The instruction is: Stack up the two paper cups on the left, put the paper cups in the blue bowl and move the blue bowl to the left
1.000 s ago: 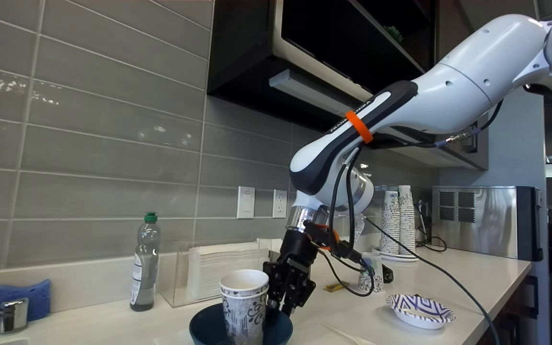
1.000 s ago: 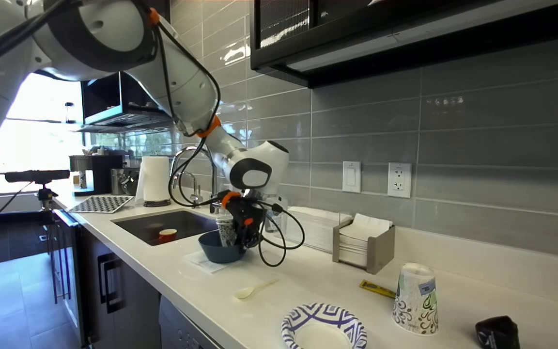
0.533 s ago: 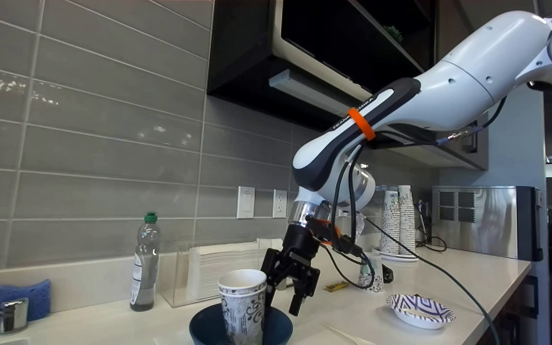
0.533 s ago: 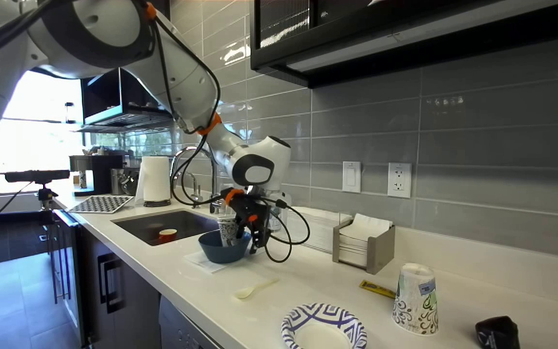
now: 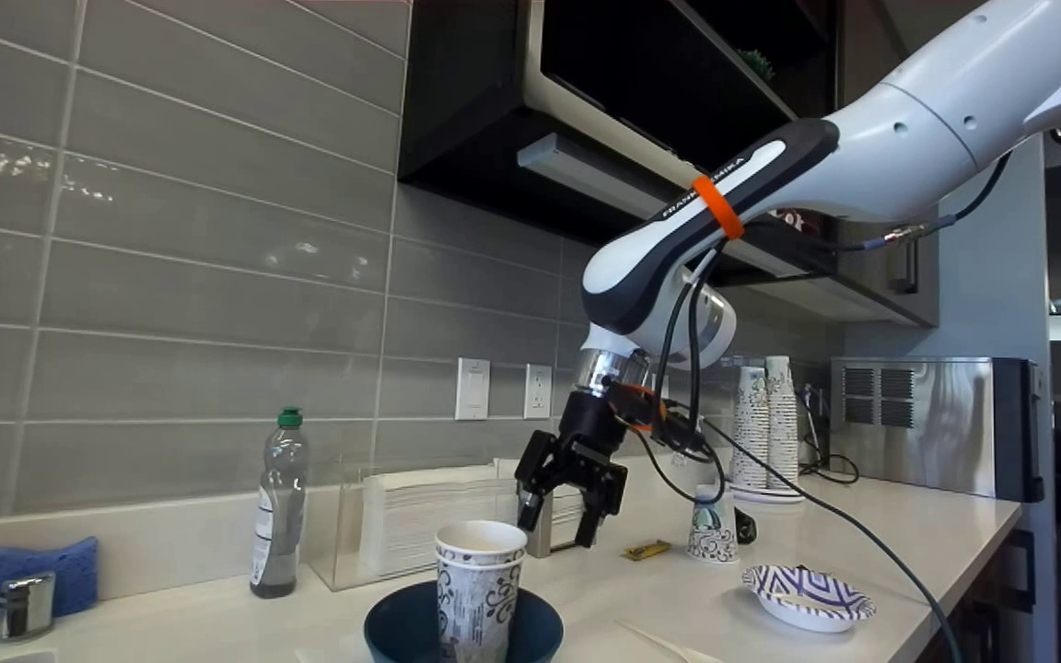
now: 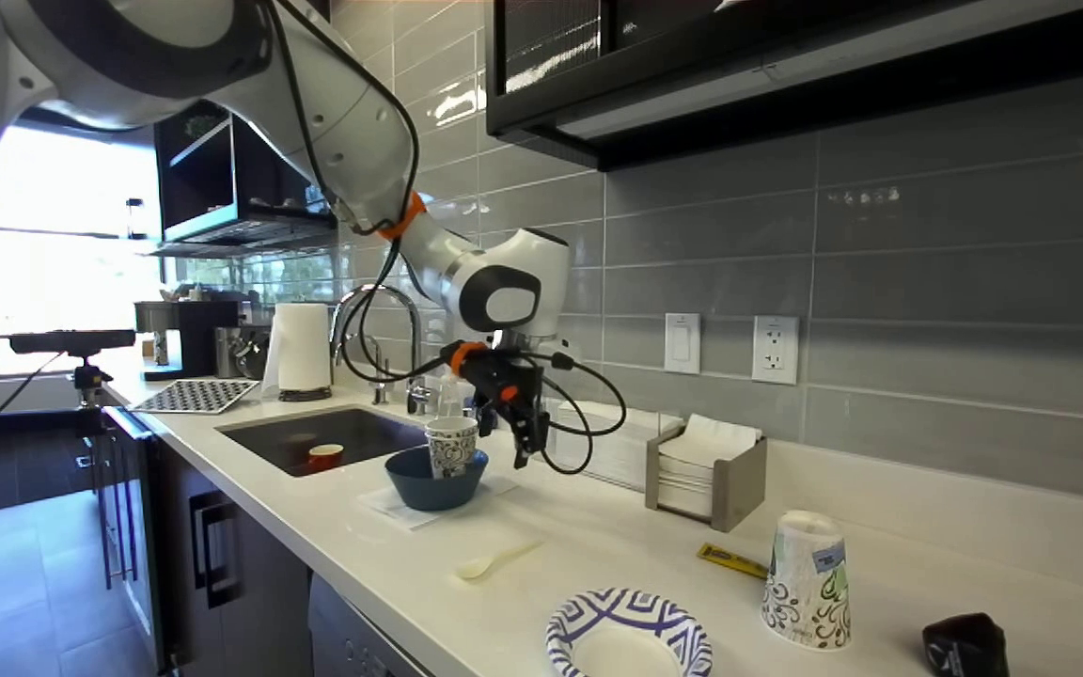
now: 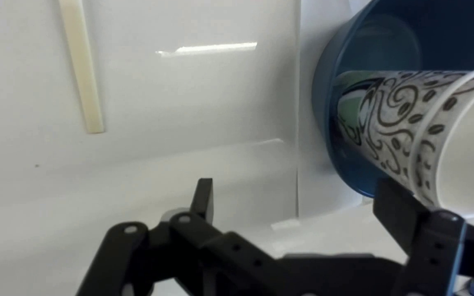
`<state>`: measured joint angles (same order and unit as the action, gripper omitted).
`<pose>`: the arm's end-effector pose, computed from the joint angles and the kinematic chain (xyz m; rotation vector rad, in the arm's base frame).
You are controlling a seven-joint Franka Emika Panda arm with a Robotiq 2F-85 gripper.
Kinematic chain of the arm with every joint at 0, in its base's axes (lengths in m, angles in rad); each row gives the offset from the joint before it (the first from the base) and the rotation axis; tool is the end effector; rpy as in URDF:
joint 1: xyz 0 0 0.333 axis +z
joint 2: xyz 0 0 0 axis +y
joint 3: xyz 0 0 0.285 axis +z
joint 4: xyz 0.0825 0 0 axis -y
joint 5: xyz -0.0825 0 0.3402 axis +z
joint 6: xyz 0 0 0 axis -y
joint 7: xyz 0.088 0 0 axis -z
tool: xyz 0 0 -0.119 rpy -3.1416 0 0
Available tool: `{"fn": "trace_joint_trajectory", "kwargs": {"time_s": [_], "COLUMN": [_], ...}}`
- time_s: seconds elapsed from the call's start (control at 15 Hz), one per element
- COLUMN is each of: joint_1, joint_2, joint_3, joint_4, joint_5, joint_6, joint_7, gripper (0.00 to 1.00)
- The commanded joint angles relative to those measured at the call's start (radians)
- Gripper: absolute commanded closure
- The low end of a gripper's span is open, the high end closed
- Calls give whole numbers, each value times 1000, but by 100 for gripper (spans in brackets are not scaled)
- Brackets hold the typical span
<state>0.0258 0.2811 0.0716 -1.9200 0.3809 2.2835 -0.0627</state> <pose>0.5769 0.0667 0.3412 -2.8187 0.1167 -0.1060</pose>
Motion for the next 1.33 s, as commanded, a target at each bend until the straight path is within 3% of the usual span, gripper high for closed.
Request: {"fn": "trace_joint_trajectory", "kwargs": {"time_s": [0.0,0.67,0.93,1.27], "joint_1": [1,14,25,25], "joint_2": [-66,-217,-241,-225], "joint_3": [-10,5,10,7], "joint_4": [-16,-11,-5,2], "joint_5": [-56,-44,-31,-26], "joint_6": [0,-95,-160,-142], "joint_7": [32,23,31,12], "gripper": [0,0,0,0]}}
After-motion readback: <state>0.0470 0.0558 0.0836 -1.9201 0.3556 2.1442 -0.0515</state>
